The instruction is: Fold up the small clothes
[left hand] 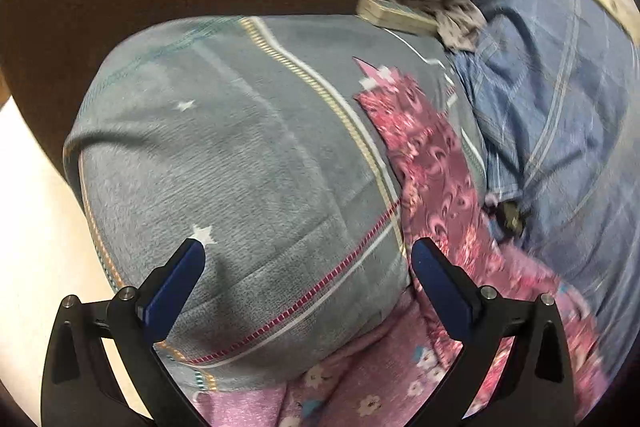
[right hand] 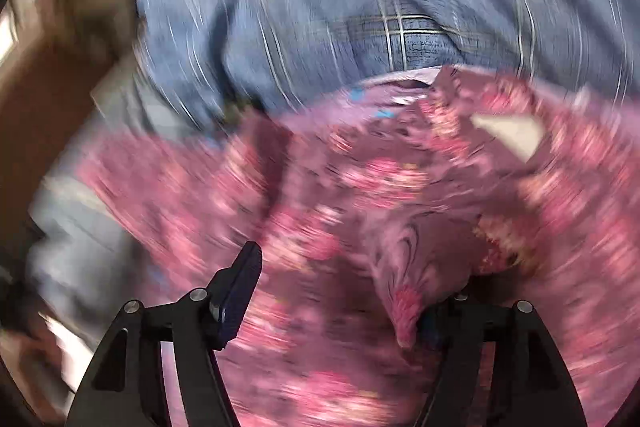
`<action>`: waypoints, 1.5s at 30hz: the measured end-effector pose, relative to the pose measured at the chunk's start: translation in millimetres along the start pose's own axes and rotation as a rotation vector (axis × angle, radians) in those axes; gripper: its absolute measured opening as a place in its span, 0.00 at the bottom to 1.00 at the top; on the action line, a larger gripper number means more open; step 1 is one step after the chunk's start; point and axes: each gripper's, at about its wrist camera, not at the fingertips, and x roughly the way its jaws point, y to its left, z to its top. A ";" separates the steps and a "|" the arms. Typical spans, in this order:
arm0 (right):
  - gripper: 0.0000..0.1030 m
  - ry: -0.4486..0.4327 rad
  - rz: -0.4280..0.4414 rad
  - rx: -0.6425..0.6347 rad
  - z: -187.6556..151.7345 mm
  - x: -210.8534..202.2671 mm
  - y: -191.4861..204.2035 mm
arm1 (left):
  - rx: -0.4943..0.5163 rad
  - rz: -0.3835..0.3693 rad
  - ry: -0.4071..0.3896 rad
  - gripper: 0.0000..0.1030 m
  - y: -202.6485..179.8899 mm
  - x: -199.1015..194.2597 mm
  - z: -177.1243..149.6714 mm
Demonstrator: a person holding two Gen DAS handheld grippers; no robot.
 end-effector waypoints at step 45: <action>0.46 -0.174 0.557 0.399 -14.4 -23.2 -52.7 | 0.263 -0.068 0.006 1.00 -56.8 -11.9 -19.1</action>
